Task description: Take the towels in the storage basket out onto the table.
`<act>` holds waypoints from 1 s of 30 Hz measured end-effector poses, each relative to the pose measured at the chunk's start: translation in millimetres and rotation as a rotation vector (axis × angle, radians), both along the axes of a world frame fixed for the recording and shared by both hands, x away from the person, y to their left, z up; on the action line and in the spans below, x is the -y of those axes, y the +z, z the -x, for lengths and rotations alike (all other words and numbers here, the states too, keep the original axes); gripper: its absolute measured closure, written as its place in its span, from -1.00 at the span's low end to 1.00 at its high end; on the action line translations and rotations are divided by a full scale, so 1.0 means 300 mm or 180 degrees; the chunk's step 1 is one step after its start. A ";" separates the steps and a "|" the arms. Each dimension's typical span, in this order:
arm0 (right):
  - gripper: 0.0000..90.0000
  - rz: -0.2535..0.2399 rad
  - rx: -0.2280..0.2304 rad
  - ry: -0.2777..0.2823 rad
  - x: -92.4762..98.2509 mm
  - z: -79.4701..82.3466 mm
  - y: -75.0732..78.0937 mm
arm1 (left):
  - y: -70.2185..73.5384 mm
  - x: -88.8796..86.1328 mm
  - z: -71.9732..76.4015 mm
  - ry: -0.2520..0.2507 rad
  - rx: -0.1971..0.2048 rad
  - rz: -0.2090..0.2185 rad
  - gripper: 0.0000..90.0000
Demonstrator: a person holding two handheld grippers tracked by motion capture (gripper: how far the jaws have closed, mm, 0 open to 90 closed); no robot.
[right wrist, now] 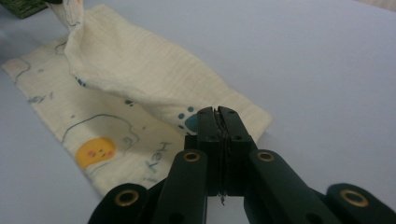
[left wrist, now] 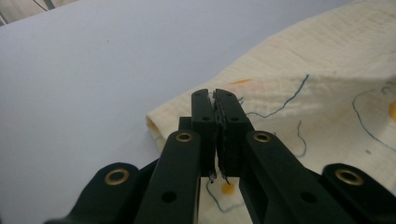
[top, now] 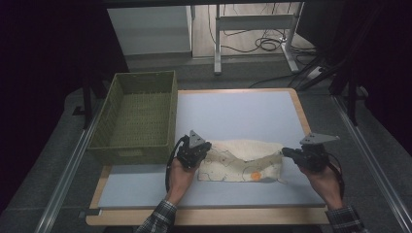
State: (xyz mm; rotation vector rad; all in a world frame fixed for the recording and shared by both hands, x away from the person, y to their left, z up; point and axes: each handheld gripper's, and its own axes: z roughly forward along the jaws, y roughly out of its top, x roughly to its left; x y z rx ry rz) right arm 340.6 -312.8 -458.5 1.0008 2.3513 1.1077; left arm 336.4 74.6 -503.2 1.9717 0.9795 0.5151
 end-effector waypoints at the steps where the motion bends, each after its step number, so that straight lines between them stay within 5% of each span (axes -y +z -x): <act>1: 0.96 -0.0002 0.0006 0.0015 0.000 0.013 -0.001 | -0.006 -0.005 0.011 -0.0005 0.0003 0.0008 0.94; 10: 0.95 0.0068 -0.0076 0.0163 -0.010 0.092 -0.081 | -0.081 -0.045 0.100 -0.0140 -0.0101 -0.0012 0.91; 17: 0.75 0.0125 -0.0260 0.0173 0.000 0.125 -0.151 | -0.106 -0.074 0.156 -0.0208 -0.0270 -0.0072 0.52; 25: 0.60 0.0202 -0.0210 0.0080 0.064 0.190 -0.119 | -0.068 -0.136 0.215 -0.0110 -0.0293 -0.0036 0.18; 30: 0.57 0.0141 -0.0183 -0.0045 0.089 0.178 -0.105 | -0.071 -0.126 0.197 -0.0156 -0.0334 0.0027 0.14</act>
